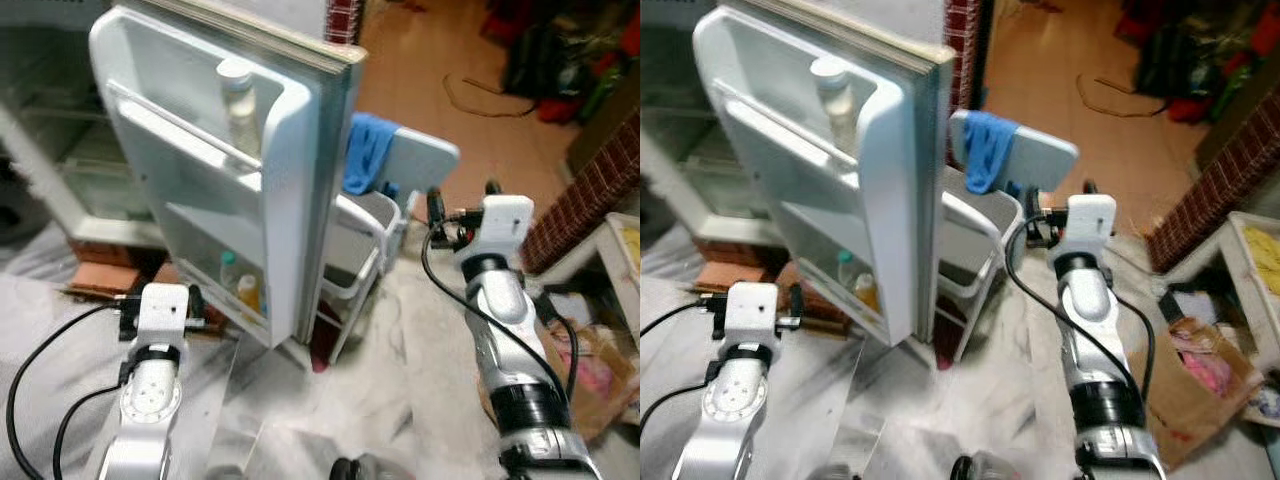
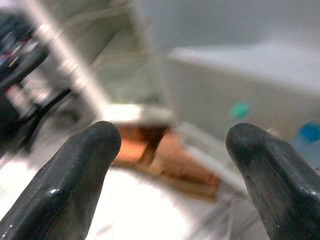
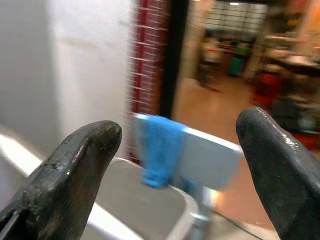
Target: Restocking fridge
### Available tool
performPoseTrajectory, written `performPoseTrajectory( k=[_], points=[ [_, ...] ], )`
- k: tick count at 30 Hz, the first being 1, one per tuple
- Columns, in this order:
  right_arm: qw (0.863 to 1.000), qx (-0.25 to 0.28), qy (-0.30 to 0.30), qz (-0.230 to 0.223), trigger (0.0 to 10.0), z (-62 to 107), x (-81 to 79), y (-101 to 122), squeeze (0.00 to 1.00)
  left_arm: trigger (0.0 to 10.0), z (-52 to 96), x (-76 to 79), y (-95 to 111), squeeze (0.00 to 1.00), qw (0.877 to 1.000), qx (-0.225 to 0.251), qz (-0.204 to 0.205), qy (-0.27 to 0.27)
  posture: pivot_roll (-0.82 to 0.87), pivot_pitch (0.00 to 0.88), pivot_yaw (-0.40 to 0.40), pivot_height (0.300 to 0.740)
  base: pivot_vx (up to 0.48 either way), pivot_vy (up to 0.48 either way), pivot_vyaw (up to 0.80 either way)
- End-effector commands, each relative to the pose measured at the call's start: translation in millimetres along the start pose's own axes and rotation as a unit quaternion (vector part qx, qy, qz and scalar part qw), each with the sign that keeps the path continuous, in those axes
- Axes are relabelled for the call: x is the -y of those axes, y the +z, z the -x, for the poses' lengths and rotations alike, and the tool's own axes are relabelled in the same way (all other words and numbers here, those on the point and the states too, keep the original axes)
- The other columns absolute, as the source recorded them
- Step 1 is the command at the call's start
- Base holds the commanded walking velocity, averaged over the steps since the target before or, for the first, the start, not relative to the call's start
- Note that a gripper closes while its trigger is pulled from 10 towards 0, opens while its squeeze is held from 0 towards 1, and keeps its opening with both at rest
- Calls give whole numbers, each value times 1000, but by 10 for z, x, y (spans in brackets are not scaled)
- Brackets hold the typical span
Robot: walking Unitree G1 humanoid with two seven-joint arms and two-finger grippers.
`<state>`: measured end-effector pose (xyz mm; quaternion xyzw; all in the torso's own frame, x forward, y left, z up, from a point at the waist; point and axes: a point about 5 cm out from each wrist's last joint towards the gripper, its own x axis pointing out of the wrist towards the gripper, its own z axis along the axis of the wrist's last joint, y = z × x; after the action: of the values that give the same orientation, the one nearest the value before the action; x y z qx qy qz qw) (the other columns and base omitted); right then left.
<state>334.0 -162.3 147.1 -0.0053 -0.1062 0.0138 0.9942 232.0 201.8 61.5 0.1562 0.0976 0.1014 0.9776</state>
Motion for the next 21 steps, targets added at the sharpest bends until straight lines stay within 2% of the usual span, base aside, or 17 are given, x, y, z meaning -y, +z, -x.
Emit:
performPoseTrajectory(
  k=[1,4,7,8,9,11,14,16,18,19,21],
  points=[
    [1000,-19,-1,-3,10000,-20,-36,-75,0,10000,42,-23,-106,0,1000,-30,-2,3,164,71,-73,740,0,0,0],
    [1000,-25,10,0,10000,-106,-109,-75,0,10000,69,-57,-185,0,999,-49,-7,7,175,73,-77,740,0,0,0],
    [999,-31,14,-9,10000,-297,-218,-10,0,10000,100,-141,-258,0,997,-67,-9,23,195,77,-85,740,0,0,0],
    [999,-32,15,-23,10000,-412,-300,52,0,10000,113,-161,-267,0,997,-69,-8,26,202,77,-90,740,0,0,0],
    [999,-32,15,-23,10000,-412,-300,52,0,10000,113,-161,-267,0,997,-69,-8,26,202,77,-90,740,0,0,0],
    [997,-37,32,-61,10000,-529,-437,122,0,10000,118,-159,-255,0,997,-70,-7,27,211,75,-93,740,0,0,0],
    [987,-39,86,-126,10000,-596,-648,199,0,10000,113,-153,-241,0,997,-66,-6,28,225,72,-100,740,0,0,0],
    [963,-24,159,-216,10000,-611,-890,319,0,10000,111,-148,-231,0,998,-63,-4,26,229,69,-102,740,0,0,0],
    [947,-19,209,-245,10000,-578,-1023,368,0,10000,109,-148,-232,0,998,-63,-3,26,230,68,-102,740,0,0,0],
    [927,-12,253,-278,10000,-533,-1130,418,0,10000,107,-147,-230,0,998,-62,-1,25,231,67,-102,740,0,0,0],
    [877,8,345,-334,10000,-397,-1313,534,0,10000,103,-146,-223,0,998,-59,2,23,234,67,-101,740,0,0,0]
  ],
)
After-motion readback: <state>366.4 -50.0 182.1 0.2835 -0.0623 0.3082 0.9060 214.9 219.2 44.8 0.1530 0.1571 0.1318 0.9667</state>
